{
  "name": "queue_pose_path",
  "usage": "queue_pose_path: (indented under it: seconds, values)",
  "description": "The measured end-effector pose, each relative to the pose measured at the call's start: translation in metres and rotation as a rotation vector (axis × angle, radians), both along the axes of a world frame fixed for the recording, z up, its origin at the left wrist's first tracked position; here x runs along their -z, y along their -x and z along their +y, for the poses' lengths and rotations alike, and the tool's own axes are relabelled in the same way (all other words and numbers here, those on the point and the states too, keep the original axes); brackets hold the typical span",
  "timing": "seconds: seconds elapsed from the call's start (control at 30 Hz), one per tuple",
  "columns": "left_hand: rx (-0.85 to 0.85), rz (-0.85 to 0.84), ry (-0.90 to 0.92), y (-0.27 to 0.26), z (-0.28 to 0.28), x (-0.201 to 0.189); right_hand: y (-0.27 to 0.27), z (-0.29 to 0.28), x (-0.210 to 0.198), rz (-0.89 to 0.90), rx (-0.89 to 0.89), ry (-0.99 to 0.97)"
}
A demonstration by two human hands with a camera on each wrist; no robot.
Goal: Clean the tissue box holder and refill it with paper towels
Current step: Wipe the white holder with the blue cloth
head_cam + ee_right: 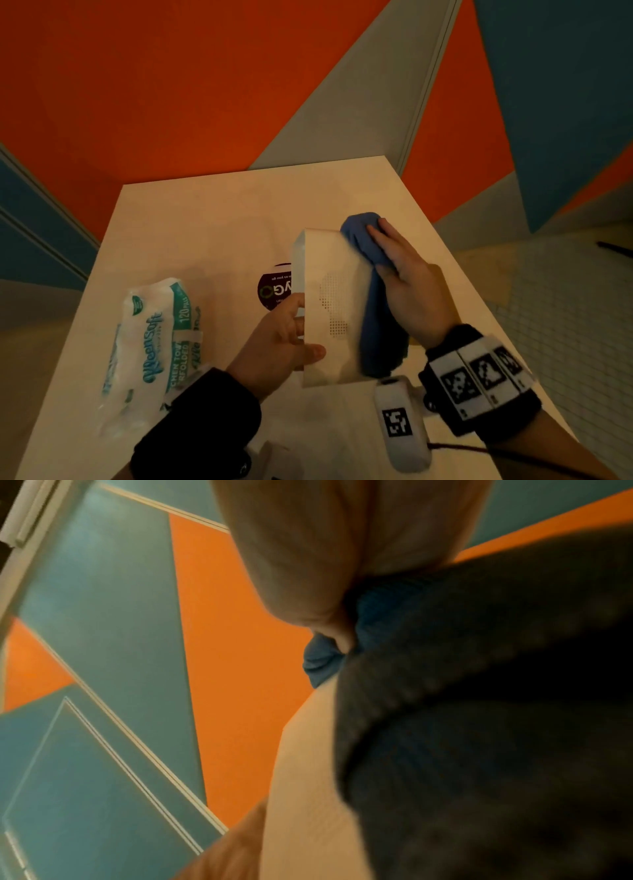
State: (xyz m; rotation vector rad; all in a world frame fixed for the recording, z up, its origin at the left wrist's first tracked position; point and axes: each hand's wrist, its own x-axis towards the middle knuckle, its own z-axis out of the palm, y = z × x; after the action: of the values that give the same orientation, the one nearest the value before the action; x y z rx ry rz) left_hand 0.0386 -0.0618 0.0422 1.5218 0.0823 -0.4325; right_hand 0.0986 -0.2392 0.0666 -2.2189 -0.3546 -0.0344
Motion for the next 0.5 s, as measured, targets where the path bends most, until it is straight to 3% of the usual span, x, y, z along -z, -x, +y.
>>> queue_pose_path:
  seconds: [0.17, 0.33, 0.5]
  values:
    - [0.045, -0.046, -0.027, -0.009, -0.002, -0.006, 0.032, 0.003, 0.023, -0.154, 0.039, -0.217]
    - [-0.054, -0.044, 0.101, -0.022, -0.016, -0.013, 0.061, 0.013, 0.057, -0.144, 0.016, -0.326]
    - [-0.187, 0.011, 0.240, -0.024, -0.013, -0.003, 0.067, 0.006, 0.058, -0.147, -0.030, -0.315]
